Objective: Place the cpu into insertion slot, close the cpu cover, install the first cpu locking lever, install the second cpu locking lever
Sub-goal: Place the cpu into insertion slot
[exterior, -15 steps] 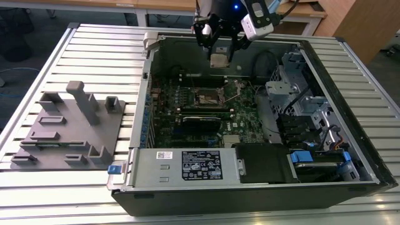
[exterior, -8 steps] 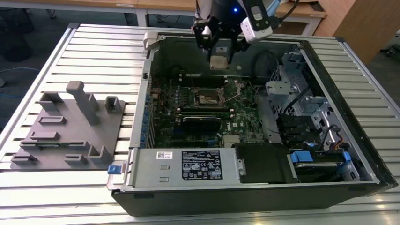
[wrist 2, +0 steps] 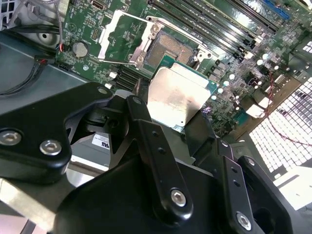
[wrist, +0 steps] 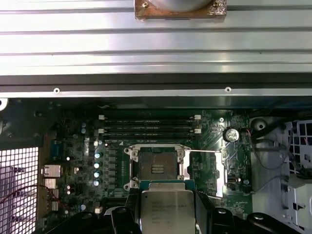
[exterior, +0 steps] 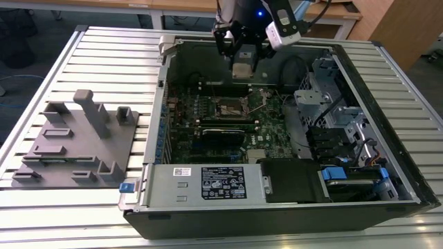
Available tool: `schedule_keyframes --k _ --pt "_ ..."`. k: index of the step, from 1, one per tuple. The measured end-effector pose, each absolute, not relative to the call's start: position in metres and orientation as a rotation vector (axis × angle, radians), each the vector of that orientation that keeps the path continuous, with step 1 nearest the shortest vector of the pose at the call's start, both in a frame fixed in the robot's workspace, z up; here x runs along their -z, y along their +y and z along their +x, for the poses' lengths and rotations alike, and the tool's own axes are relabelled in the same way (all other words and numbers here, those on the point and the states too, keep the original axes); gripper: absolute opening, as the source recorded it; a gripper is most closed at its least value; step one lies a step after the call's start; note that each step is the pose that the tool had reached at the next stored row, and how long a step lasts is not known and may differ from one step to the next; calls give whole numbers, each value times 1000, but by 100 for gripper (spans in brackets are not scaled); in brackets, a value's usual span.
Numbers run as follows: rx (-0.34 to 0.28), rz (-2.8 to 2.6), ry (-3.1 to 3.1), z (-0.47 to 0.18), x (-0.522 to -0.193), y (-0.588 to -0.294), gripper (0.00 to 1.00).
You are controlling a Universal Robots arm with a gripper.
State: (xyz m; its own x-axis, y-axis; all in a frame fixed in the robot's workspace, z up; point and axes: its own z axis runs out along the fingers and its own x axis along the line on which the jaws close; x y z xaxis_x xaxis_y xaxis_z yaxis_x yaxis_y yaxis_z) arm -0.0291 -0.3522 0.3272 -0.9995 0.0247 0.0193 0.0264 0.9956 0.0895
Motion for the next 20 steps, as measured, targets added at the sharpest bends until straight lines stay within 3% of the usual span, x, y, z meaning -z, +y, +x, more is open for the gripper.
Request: schedule_keyframes --k 20 --pt "140 -40 -3120 -29 -322 -352 54"
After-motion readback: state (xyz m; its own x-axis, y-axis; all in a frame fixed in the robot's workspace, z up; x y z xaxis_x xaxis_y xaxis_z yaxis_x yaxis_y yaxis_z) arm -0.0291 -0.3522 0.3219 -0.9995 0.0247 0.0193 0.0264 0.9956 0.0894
